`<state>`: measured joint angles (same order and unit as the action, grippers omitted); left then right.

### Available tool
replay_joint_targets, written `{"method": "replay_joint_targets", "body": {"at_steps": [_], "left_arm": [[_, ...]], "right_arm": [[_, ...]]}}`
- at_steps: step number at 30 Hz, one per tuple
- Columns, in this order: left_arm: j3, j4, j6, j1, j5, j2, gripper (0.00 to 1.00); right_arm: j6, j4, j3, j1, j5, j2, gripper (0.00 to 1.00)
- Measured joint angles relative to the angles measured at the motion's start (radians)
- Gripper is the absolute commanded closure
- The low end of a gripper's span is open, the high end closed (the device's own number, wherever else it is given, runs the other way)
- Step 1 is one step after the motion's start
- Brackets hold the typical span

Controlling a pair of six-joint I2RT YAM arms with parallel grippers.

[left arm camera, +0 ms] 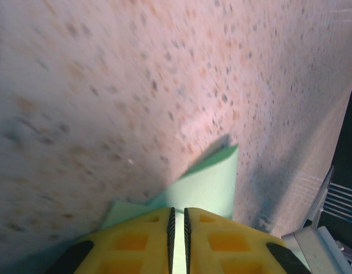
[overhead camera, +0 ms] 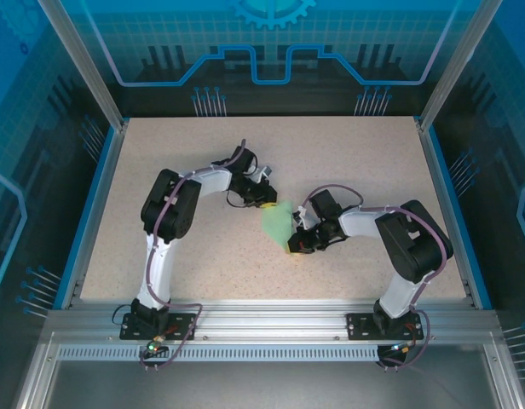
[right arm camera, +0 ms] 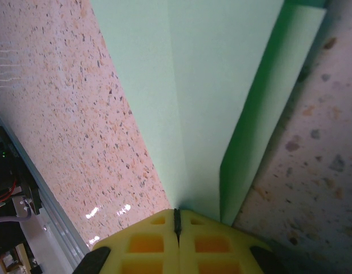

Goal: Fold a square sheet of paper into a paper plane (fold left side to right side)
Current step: Fourth fold the wing at the center of the table, then turn over the paper at the center of the table.

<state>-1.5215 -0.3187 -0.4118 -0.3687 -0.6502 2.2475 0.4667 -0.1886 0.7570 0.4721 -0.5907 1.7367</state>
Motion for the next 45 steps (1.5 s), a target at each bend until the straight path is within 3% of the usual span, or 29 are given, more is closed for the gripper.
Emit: {"method": "replay_joint_targets", "body": {"at_steps": [6,15,22,26,30,35,41,45], "left_arm": [[-0.078,-0.044,0.011,0.032,0.002,0.04,0.81],[-0.082,-0.065,0.043,0.076,0.055,-0.003,0.64],[0.122,-0.022,0.04,0.141,0.095,-0.311,0.58],[0.285,0.066,-0.007,0.115,0.068,-0.442,0.55],[0.397,0.109,-0.063,0.047,0.053,-0.441,0.54],[0.463,0.159,-0.132,-0.021,0.05,-0.415,0.49],[0.472,0.216,-0.185,-0.019,0.051,-0.394,0.45],[0.472,0.225,-0.193,-0.019,0.051,-0.391,0.45]], "right_arm": [[0.002,0.013,-0.01,0.0,0.002,-0.007,0.99],[0.055,0.063,-0.04,0.005,0.0,-0.043,0.77],[0.065,0.082,-0.034,0.005,0.07,-0.176,0.59],[0.053,0.093,-0.022,-0.009,0.114,-0.256,0.52],[0.025,0.066,0.013,-0.028,0.148,-0.273,0.45],[-0.045,-0.022,0.143,-0.014,0.198,-0.203,0.45],[-0.073,-0.049,0.233,0.0,0.216,-0.068,0.46],[-0.089,-0.065,0.259,0.005,0.216,0.008,0.57]]}}
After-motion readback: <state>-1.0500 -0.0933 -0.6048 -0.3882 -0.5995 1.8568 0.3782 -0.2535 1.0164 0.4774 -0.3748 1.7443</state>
